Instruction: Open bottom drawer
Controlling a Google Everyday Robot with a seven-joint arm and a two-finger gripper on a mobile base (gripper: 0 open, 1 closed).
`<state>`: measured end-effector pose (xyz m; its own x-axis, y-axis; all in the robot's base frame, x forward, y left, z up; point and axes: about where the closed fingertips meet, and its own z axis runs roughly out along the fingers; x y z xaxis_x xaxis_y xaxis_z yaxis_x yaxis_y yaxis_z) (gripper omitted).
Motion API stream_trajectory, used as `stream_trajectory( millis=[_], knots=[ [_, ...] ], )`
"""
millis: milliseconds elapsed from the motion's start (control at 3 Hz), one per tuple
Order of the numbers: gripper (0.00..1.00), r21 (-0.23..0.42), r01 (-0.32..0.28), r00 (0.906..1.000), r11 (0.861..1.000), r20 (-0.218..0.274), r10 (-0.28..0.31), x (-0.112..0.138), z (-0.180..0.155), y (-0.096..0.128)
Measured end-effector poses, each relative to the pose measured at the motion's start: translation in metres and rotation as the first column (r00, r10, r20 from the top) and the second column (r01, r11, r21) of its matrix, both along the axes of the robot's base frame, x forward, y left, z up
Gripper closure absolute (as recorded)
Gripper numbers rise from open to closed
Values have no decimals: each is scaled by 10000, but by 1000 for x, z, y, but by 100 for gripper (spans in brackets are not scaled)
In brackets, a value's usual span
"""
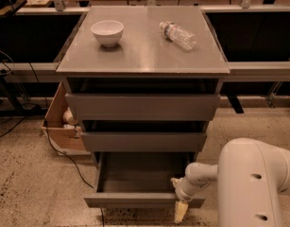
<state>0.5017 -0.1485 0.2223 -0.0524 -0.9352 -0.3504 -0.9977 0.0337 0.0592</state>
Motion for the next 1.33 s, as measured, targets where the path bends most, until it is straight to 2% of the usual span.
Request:
stream_trajectory(
  millis=[333,667,1000,1333],
  knots=[
    [0,106,-43,9988,9999,498,38,17,31,0],
    [15,187,-94,9925,9998,1217,71,48,62,1],
    [38,345,-57,9889,9994,1487,5,71,70,1],
    [69,769,255,9890,9967,1436,-364,89,51,0]
  ],
)
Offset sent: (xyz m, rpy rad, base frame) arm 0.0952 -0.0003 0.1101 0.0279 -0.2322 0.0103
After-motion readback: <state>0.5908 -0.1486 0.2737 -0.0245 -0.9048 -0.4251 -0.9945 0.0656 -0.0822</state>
